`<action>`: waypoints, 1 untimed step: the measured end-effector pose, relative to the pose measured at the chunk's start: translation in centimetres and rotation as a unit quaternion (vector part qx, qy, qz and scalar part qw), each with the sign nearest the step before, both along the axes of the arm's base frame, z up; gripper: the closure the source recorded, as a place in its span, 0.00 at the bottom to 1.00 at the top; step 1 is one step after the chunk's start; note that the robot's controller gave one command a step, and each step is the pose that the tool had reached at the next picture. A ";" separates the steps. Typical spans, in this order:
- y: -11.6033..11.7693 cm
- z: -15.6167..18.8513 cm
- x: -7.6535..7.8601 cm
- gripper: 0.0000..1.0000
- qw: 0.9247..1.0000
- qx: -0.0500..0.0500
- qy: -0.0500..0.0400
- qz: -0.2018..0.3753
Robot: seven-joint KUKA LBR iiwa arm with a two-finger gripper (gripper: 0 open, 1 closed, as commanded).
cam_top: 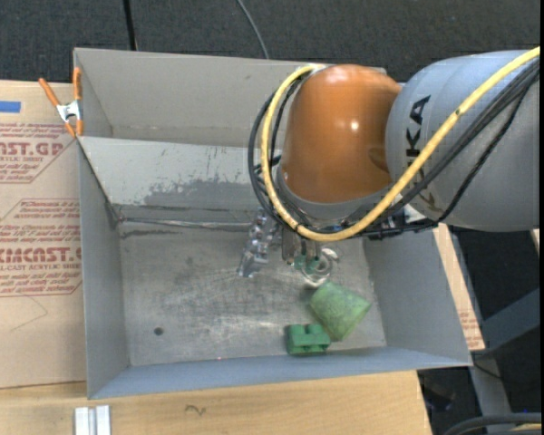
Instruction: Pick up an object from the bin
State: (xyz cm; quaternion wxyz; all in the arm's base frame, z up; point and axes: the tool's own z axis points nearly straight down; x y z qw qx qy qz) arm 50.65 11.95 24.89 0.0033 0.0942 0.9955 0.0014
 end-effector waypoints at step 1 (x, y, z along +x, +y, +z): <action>0.2 -15.1 0.6 1.00 0.994 -0.001 0.007 -0.110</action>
Offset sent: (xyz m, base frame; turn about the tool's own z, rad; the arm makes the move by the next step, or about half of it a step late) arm 0.0080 0.0019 -0.1463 0.2216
